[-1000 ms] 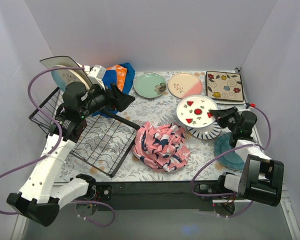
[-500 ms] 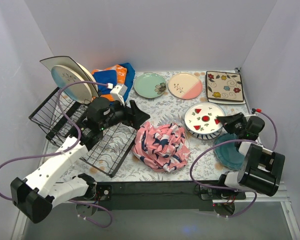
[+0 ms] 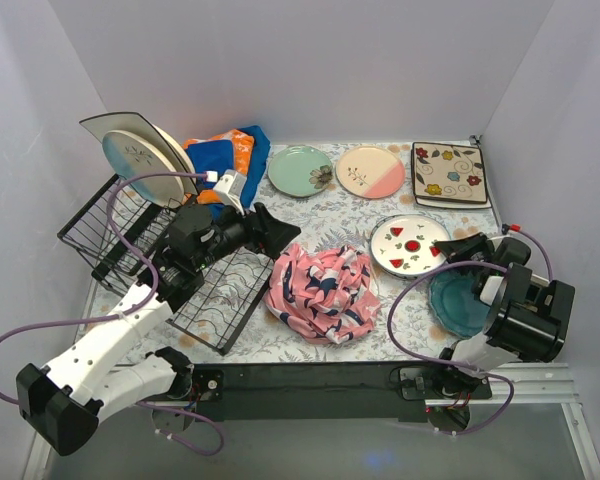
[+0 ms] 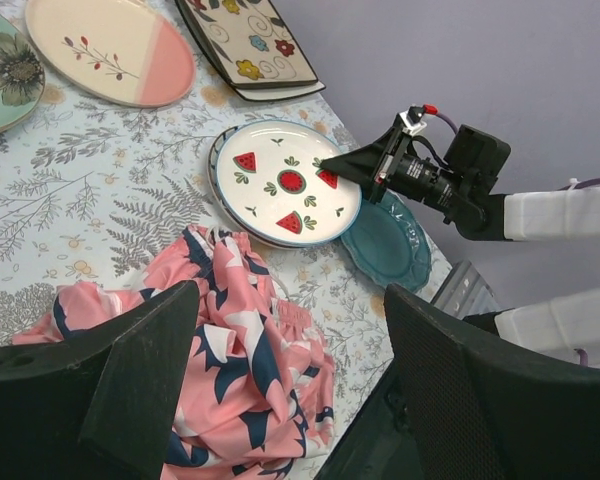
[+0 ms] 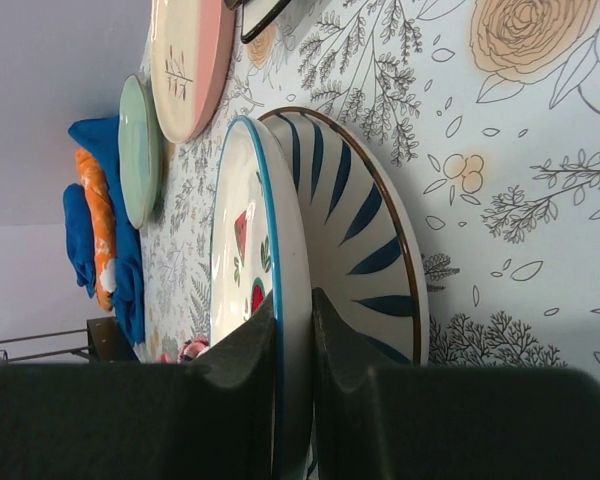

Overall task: Unload the plates from the dish rack
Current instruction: Place the plate at the center of the board, then unload the plate from the dish rack.

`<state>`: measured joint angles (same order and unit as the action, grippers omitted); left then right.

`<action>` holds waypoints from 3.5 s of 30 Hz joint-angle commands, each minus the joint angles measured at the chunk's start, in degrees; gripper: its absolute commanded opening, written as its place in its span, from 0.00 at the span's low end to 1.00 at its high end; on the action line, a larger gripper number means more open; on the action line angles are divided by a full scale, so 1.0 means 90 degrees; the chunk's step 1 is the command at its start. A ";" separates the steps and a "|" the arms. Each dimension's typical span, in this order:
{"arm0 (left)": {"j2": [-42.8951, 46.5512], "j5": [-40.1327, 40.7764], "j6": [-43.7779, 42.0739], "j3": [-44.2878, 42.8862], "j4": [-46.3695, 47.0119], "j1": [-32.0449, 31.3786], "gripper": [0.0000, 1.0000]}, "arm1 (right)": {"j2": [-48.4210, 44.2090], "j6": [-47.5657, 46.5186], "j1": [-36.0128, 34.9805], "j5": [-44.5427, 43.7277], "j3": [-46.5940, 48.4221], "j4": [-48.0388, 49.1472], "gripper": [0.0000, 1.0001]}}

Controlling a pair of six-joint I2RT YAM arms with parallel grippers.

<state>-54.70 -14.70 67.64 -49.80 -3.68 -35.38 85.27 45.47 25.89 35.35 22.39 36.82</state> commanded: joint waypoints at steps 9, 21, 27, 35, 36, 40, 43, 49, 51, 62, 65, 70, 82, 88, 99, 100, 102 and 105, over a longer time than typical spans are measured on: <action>0.0277 -0.0222 0.0200 0.0123 0.0370 -0.0034 0.74 | 0.0759 -0.0013 0.0102 0.0292 0.0597 -0.0085 0.45; 0.0257 -0.0125 0.0239 0.0231 0.0595 -0.0034 0.75 | 0.0349 -0.1018 0.0102 -0.1222 0.1183 -0.1893 0.48; 0.0257 -0.0173 0.0239 0.0153 0.0566 -0.0034 0.75 | 0.0408 -0.1302 0.0034 -0.1779 0.1447 -0.2342 0.42; 0.0277 -0.0134 0.0190 0.0104 0.0458 -0.0034 0.75 | 0.0779 -0.1469 -0.0201 -0.1955 0.1770 -0.2577 0.40; 0.0306 -0.0115 0.0190 0.0104 0.0458 -0.0034 0.75 | 0.0808 -0.1469 -0.0288 -0.1994 0.1808 -0.2568 0.39; 0.0316 -0.0086 0.0180 0.0123 0.0448 -0.0034 0.75 | 0.1032 -0.1488 -0.0532 -0.2024 0.1955 -0.2567 0.34; 0.0306 -0.0056 0.0180 0.0114 0.0448 -0.0034 0.75 | 0.1266 -0.1449 -0.0591 -0.1985 0.2111 -0.2567 0.31; 0.0355 0.0110 0.0151 0.0114 0.0439 -0.0034 0.75 | 0.1638 -0.1351 -0.0640 -0.1819 0.2365 -0.2538 0.31; 0.0355 0.0158 0.0151 0.0084 0.0439 -0.0034 0.75 | 0.1677 -0.1342 -0.0698 -0.1809 0.2414 -0.2490 0.29; 0.0531 0.2569 0.0387 -0.0841 -0.0692 -0.0034 0.76 | 0.0810 -0.1595 -0.0767 -0.2335 0.2375 -0.2996 0.48; 0.0102 0.3009 -0.0130 -0.2033 -0.1767 -0.0034 0.76 | 0.0428 -0.1722 -0.0767 -0.2415 0.2434 -0.3230 0.56; -0.0045 0.4655 -0.0865 -0.2424 -0.1913 -0.0024 0.56 | -0.0059 -0.2288 -0.0797 -0.2278 0.2756 -0.3827 0.61; -0.0925 0.7289 -0.1001 -0.3754 -0.3000 0.0957 0.50 | -0.1729 -0.2718 -0.2494 -0.2161 0.2951 -0.3681 0.62; -0.0798 0.6545 -0.0367 -0.3832 -0.3555 0.2251 0.45 | -0.2365 -0.2719 -0.3393 -0.2150 0.3000 -0.3486 0.62; -0.0846 0.6184 -0.0376 -0.3431 -0.2960 0.2261 0.45 | -0.2190 -0.2709 -0.4068 -0.2434 0.2902 -0.3271 0.60; -0.0904 0.6203 -0.0367 -0.3431 -0.2941 0.2261 0.46 | -0.2199 -0.2690 -0.4097 -0.2482 0.2893 -0.3271 0.59; -0.1061 0.6243 -0.0367 -0.3451 -0.2873 0.2251 0.46 | -0.2209 -0.2709 -0.4263 -0.2609 0.2873 -0.3241 0.59; -0.1217 0.6097 -0.0376 -0.3412 -0.2707 0.2261 0.46 | -0.2141 -0.2777 -0.4488 -0.2766 0.2902 -0.3232 0.59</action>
<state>-64.07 41.47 63.96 -81.06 -30.35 -15.09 65.84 22.04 -12.32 13.23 47.37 4.60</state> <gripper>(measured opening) 0.457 0.598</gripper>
